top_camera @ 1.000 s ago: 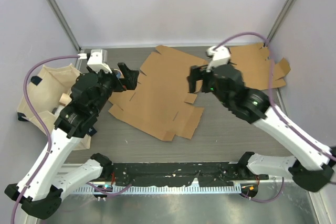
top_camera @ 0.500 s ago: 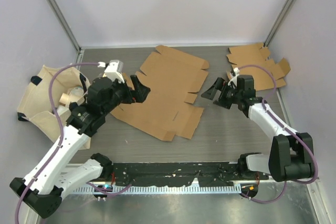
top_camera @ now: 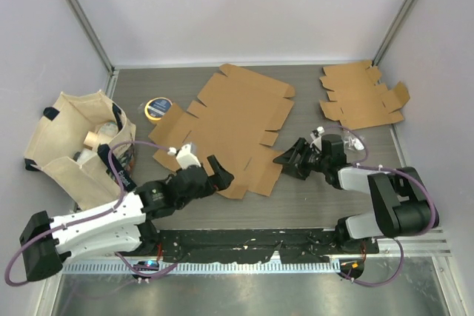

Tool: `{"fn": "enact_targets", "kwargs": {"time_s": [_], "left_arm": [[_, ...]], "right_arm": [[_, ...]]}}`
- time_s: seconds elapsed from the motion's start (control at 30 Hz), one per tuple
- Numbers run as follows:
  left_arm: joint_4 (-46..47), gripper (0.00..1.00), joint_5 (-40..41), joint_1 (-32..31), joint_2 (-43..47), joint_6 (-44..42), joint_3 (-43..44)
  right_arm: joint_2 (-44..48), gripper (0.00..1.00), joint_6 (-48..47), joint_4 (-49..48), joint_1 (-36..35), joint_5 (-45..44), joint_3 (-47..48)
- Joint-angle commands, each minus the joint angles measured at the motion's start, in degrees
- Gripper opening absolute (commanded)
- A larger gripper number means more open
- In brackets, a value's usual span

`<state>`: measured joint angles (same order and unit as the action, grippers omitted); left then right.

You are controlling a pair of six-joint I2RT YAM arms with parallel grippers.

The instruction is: Fold the paper box

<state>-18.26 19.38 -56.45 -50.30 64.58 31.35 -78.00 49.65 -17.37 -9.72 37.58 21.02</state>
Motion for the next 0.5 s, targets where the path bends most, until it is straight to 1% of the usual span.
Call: {"fn": "enact_targets", "kwargs": {"time_s": [0.0,0.03,0.07,0.1,0.13,0.17,0.2,0.23,0.27,0.3,0.33,0.37,0.4,0.43,0.47], "left_arm": [[0.77,1.00,23.85,-9.55,0.74,21.98,-3.22],[-1.49,1.00,25.26,-10.00,-0.66,26.96,-3.05],[-3.08,1.00,25.97,-10.09,-1.80,29.09,-2.70],[-4.92,1.00,26.06,-10.09,-2.77,31.64,-1.83],[-8.94,1.00,26.06,-10.09,-4.52,34.71,-1.56],[-10.29,1.00,25.72,-10.09,-5.15,39.35,-1.56],[-11.09,1.00,25.54,-10.09,-5.42,42.27,-2.86],[-11.35,1.00,25.19,-10.09,-5.59,45.26,-4.27],[-9.44,1.00,25.18,-10.00,-4.90,49.72,-6.20],[-5.94,1.00,25.88,-10.09,-4.20,50.90,-11.09],[2.10,1.00,26.58,-10.09,-3.41,51.78,-13.66],[5.92,1.00,27.37,-10.00,-2.53,52.66,-16.04],[8.22,1.00,29.56,-10.00,-2.43,54.76,-18.58],[10.42,1.00,30.71,-10.00,-2.43,54.78,-19.04],[9.83,1.00,31.77,-10.00,-2.52,54.95,-18.88]], "right_arm": [[-5.57,0.62,8.26,-20.83,-2.94,-1.55,-3.77],[-7.85,0.59,12.10,-24.26,-3.20,-1.29,-4.66],[-8.92,0.55,14.31,-31.95,-3.64,-1.20,-5.62],[-9.71,0.44,15.99,-34.64,-4.25,-1.28,-6.94],[-10.41,0.37,17.83,-35.88,-4.52,-1.28,-7.13],[-10.42,0.29,18.20,-37.03,-4.78,-1.81,-7.22],[-10.16,0.10,18.73,-37.13,-4.87,-2.07,-7.39],[-9.64,0.03,19.08,-37.21,-4.79,-2.25,-7.39],[-8.41,0.01,19.60,-36.78,-4.87,-2.51,-7.39],[-7.53,0.01,19.78,-36.08,-4.87,-2.69,-7.31],[-6.74,0.01,19.79,-35.20,-4.87,-2.78,-7.22],[-5.42,0.01,20.22,-34.58,-4.96,-2.69,-7.22],[-4.98,0.01,20.49,-34.58,-4.88,-2.69,-7.39],[-4.62,0.01,20.66,-34.23,-4.79,-2.52,-7.48],[-4.10,0.01,21.10,-34.23,-4.87,-2.25,-7.57]]}}
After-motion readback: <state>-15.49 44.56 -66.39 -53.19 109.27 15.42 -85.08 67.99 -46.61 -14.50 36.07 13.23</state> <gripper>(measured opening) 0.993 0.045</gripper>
